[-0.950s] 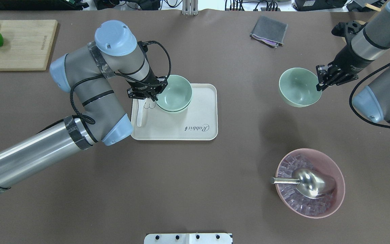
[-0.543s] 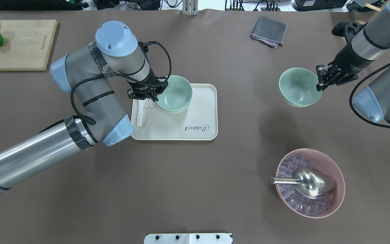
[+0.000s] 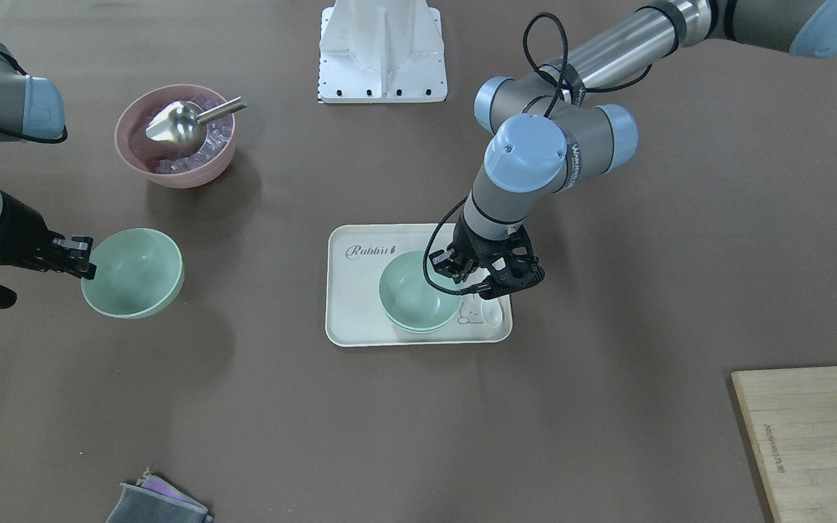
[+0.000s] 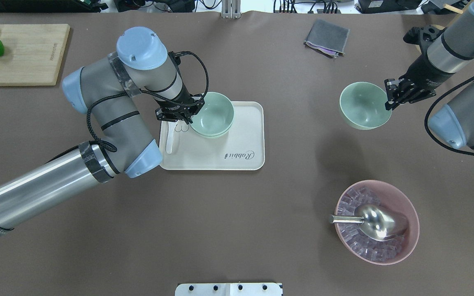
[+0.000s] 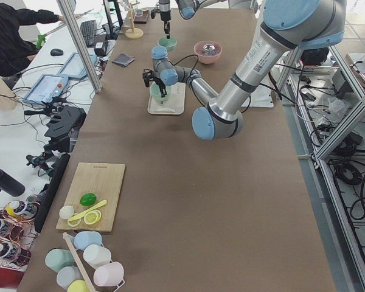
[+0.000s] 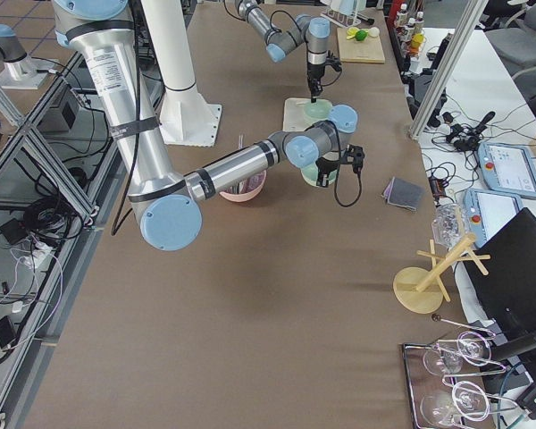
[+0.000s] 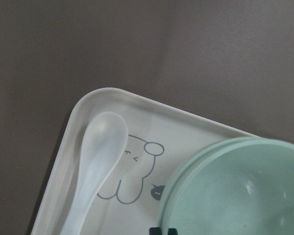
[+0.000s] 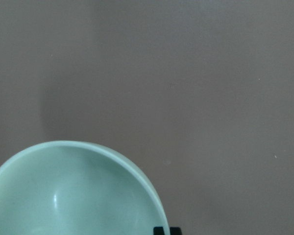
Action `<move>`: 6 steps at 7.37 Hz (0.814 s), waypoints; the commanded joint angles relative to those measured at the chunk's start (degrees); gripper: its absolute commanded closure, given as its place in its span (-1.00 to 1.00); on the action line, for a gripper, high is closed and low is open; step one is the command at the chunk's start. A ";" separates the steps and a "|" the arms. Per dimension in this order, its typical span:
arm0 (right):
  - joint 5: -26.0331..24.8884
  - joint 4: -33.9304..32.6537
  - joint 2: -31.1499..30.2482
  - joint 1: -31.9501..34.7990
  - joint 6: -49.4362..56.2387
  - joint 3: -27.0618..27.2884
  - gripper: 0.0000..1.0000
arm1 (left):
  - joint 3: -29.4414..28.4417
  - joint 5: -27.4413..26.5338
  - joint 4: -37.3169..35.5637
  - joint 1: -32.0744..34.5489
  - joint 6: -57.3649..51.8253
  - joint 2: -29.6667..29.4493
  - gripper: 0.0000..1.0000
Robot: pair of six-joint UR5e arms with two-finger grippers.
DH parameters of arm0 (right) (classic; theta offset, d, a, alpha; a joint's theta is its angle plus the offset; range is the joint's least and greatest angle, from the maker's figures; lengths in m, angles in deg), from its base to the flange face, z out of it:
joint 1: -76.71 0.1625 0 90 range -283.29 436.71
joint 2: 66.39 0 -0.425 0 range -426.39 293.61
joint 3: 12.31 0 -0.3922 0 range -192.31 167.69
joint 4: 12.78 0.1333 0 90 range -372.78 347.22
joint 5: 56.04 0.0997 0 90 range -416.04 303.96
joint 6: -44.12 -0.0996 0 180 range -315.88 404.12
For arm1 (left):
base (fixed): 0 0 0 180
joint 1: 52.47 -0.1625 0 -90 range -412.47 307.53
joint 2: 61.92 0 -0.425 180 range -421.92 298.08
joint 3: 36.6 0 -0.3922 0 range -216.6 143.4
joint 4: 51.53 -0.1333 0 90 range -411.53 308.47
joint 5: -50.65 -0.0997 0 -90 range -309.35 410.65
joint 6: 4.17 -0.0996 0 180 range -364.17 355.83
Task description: Stack green bowls together
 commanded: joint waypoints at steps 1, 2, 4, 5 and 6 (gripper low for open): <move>-0.01 -0.07 0.00 -0.09 0.00 -0.03 1.00 | -0.08 0.00 0.16 0.08 0.09 -0.01 1.00; -0.01 0.02 0.00 -0.09 0.00 -0.03 1.00 | -0.08 0.00 0.16 0.00 0.00 -0.01 1.00; -0.01 0.02 0.00 -0.09 0.00 -0.12 1.00 | -0.08 0.09 0.16 0.08 -0.09 0.08 0.33; 0.08 0.02 0.09 -0.09 0.00 -0.12 1.00 | 0.10 0.09 0.16 0.08 -0.44 -0.01 -0.86; 0.17 0.02 0.09 0.00 0.00 -0.12 1.00 | 0.54 0.17 0.16 0.26 -0.53 -0.09 -0.95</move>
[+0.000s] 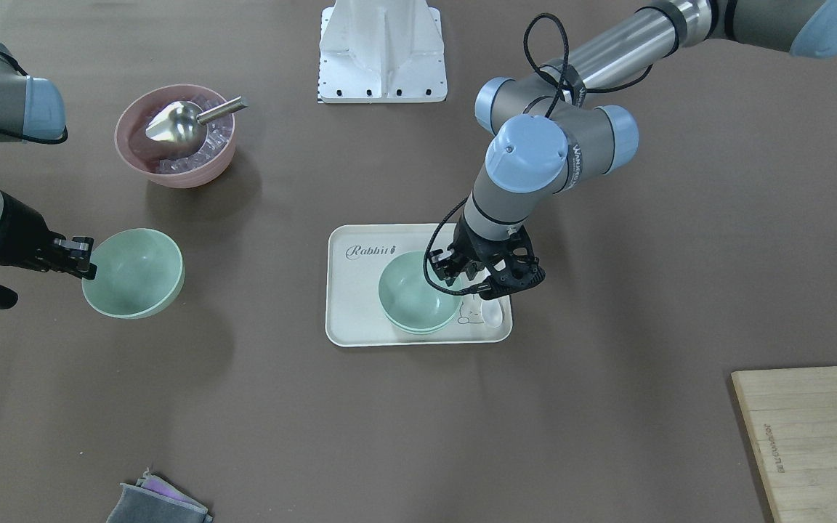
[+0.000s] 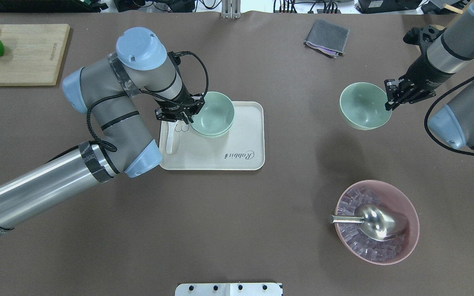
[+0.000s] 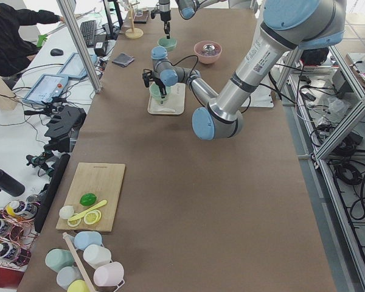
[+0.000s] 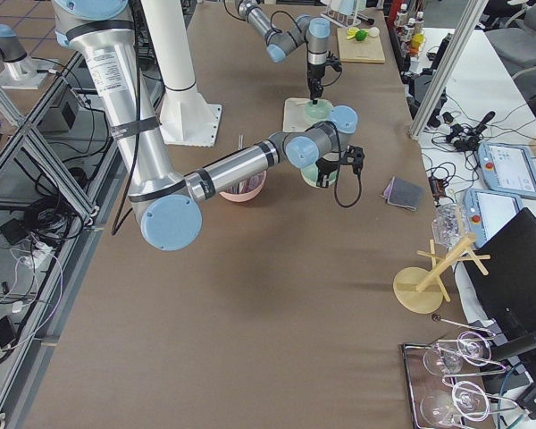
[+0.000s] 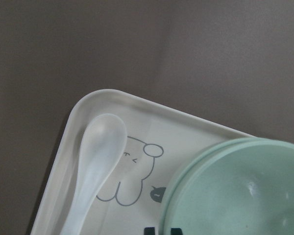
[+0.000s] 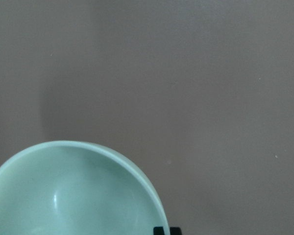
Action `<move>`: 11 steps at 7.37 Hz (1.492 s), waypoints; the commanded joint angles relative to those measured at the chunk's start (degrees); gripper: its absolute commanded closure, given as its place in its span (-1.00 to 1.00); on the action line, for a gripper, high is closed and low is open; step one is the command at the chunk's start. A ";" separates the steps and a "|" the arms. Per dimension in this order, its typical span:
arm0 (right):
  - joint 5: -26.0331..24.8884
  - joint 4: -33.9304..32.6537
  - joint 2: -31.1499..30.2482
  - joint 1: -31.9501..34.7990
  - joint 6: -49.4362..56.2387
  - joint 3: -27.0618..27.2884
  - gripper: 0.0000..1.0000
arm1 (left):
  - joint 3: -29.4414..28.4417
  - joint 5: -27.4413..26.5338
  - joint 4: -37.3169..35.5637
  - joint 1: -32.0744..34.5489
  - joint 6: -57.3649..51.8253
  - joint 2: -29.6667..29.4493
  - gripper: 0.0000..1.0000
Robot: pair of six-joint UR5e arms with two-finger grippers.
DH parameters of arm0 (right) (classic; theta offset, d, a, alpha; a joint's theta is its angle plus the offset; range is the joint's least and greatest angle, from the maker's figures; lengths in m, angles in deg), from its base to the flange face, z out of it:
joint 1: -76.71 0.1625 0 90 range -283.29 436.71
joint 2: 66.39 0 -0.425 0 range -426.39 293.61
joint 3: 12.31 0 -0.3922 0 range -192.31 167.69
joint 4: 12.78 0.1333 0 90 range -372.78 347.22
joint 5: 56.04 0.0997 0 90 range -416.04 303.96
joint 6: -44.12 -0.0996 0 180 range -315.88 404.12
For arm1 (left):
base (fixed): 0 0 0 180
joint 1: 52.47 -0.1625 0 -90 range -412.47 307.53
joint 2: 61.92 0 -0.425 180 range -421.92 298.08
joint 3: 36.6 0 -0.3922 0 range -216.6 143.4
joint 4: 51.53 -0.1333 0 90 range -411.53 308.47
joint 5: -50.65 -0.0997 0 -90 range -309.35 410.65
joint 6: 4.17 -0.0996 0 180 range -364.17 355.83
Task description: Stack green bowls together
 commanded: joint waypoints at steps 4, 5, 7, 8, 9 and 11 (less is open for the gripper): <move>0.80 -3.22 5.46 1.72 -1.75 0.43 1.00 | 4.17 5.78 -0.79 4.94 -0.63 1.39 -0.96; 1.06 -8.73 9.66 1.99 -1.76 0.95 1.00 | 7.31 5.79 -0.97 5.21 -3.50 4.36 -0.96; 0.89 -10.90 14.34 1.12 -6.90 2.27 1.00 | 10.50 5.70 -0.97 6.79 -4.32 8.24 -0.96; 0.54 -11.07 17.06 -0.19 -9.03 2.10 1.00 | 10.68 5.79 -0.97 7.23 -4.41 8.69 -0.96; -0.68 -11.07 19.00 -2.55 -10.88 1.67 1.00 | 11.03 5.71 -0.97 7.41 -4.41 8.87 -0.96; -6.73 -10.81 24.61 -8.96 -16.14 -1.74 1.00 | 11.65 5.79 -0.97 7.94 -4.41 9.39 -0.96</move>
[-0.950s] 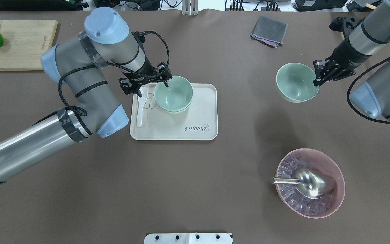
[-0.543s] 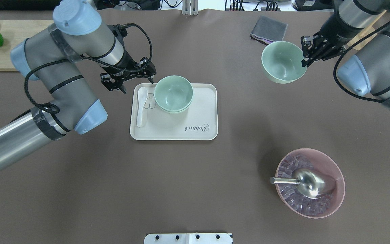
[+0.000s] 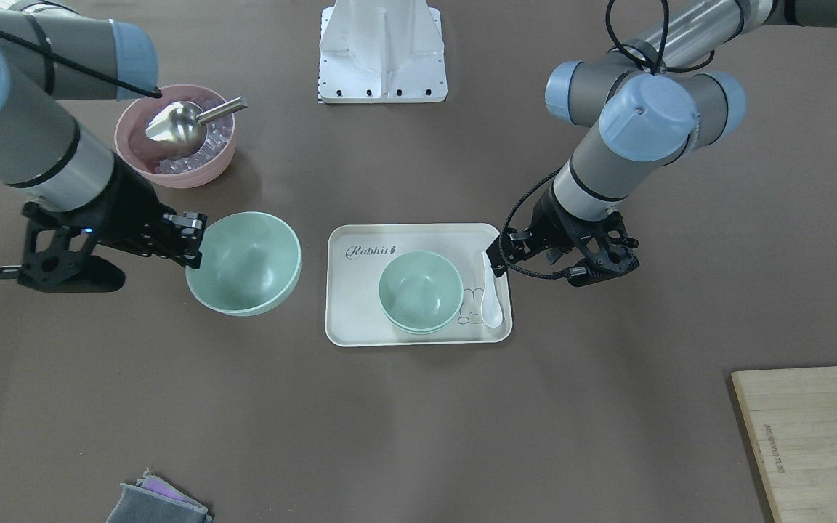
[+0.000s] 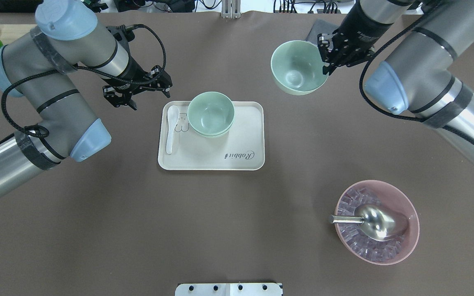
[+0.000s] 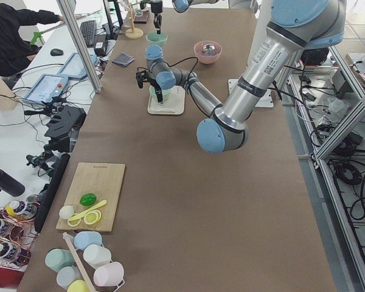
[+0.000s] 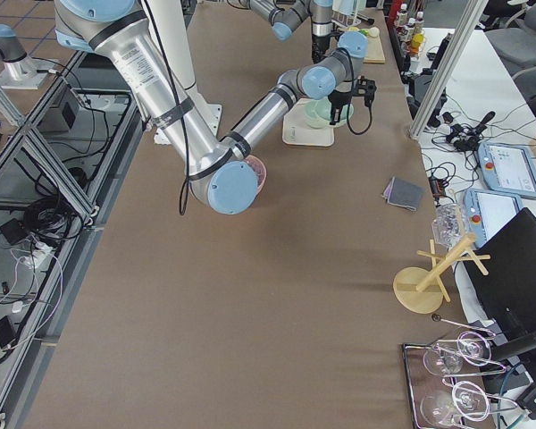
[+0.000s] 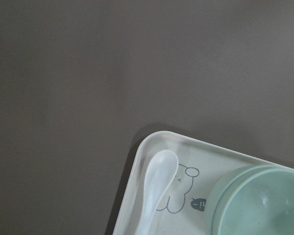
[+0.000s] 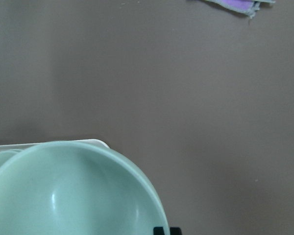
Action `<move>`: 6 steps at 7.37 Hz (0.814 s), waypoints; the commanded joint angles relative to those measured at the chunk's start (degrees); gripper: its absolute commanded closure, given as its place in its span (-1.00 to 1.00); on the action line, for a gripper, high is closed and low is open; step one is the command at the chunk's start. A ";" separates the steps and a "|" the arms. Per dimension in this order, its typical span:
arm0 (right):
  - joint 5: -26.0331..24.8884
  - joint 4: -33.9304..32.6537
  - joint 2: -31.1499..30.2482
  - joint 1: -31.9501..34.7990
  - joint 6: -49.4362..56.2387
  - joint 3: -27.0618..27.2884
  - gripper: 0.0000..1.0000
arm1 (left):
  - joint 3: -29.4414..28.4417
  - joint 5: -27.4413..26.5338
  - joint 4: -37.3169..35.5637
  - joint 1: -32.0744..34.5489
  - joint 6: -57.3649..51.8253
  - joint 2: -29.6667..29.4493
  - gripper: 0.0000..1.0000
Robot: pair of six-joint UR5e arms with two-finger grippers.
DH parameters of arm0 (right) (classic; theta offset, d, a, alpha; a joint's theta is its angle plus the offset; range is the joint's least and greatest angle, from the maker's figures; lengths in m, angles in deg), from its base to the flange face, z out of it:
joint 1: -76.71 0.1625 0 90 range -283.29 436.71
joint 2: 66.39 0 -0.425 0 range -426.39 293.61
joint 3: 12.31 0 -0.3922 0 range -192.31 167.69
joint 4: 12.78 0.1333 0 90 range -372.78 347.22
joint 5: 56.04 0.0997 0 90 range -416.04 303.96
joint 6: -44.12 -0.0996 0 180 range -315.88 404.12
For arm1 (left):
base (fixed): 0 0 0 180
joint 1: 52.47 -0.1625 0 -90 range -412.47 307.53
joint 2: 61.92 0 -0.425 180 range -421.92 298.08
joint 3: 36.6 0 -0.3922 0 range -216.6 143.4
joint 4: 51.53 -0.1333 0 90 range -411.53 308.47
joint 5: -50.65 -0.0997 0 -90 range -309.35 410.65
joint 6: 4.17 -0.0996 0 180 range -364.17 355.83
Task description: Stack green bowls together
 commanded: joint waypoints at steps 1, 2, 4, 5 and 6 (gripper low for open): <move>-4.01 0.35 8.55 -5.42 -5.46 -7.06 1.00 | 1.85 0.02 0.05 0.31 -0.10 2.12 -0.96; -4.37 0.44 11.38 -6.30 -5.65 -10.33 1.00 | 1.86 -0.06 0.05 0.23 -0.88 2.23 -0.96; -6.65 0.88 16.13 -8.50 -5.65 -16.13 1.00 | 1.86 -0.06 0.05 0.14 -1.24 2.40 -0.96; -6.92 3.49 16.16 -9.64 -5.74 -17.91 1.00 | 1.77 -0.15 0.05 0.22 -1.24 2.40 -0.96; -8.05 6.21 16.25 -11.13 -8.27 -19.75 1.00 | 1.77 -0.15 0.05 0.14 -1.24 2.40 -0.96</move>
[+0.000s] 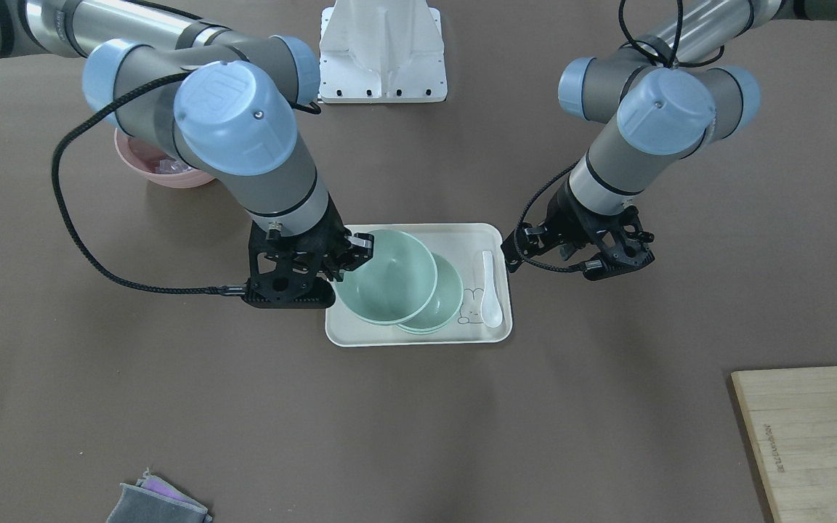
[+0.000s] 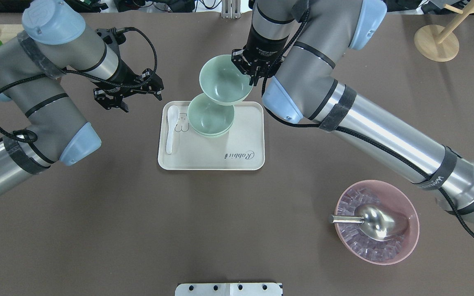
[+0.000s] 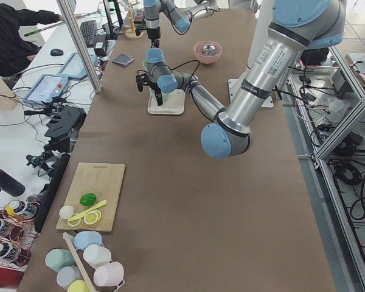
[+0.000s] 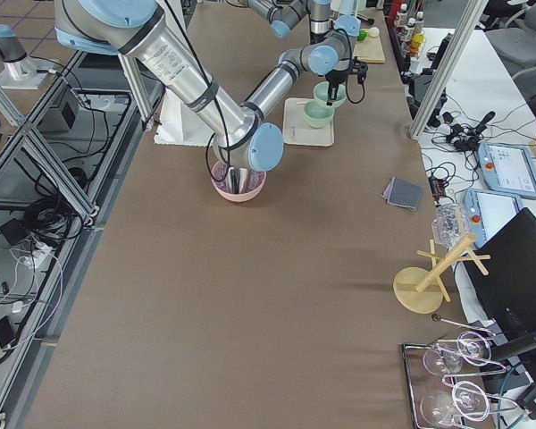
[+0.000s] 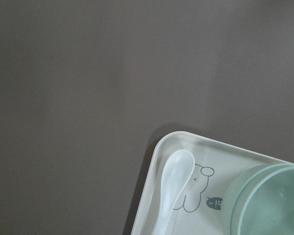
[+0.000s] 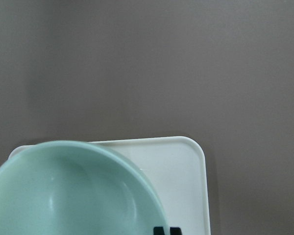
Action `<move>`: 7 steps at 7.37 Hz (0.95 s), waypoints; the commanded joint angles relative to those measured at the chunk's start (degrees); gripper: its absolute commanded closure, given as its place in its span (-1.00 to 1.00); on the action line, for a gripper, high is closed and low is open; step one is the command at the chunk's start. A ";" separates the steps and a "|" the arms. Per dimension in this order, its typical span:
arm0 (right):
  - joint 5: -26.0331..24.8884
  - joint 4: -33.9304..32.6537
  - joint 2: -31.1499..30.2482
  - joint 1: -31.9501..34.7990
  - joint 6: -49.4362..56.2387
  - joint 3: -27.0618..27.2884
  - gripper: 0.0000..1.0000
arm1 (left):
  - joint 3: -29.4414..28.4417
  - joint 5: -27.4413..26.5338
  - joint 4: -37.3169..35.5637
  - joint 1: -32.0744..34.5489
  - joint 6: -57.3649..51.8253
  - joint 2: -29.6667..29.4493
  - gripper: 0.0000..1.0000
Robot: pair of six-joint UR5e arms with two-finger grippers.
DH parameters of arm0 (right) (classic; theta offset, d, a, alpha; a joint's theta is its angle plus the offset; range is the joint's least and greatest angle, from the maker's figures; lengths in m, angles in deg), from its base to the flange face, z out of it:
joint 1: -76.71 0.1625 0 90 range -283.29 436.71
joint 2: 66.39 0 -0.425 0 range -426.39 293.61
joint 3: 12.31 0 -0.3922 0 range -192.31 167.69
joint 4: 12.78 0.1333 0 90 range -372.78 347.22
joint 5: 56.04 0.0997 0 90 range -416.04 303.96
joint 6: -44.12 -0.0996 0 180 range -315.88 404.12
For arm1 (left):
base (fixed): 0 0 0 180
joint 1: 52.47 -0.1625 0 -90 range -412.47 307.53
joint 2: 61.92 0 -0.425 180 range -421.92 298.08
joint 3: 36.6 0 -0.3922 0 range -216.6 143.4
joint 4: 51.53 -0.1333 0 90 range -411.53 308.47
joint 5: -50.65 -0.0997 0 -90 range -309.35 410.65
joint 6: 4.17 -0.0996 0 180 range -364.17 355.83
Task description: Stack green bowls together
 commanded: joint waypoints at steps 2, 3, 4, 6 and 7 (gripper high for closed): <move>-2.75 4.59 0.67 -3.07 -3.02 -3.71 1.00 | -0.11 -0.04 0.01 -0.05 -0.03 0.04 -0.96; -2.84 4.68 0.93 -3.34 -2.94 -4.06 1.00 | -0.29 -0.12 0.18 -0.05 -0.03 0.12 -0.96; -2.84 4.68 1.02 -3.69 -3.02 -4.24 1.00 | -0.29 -0.21 0.19 -0.05 -0.03 0.12 -0.96; -3.02 4.68 1.37 -4.65 -3.55 -4.33 1.00 | -0.29 -0.12 0.19 0.04 -0.21 0.39 -0.96; -3.45 4.76 1.63 -5.09 -3.90 -4.33 1.00 | 0.06 0.05 0.10 0.04 -1.95 1.17 -0.96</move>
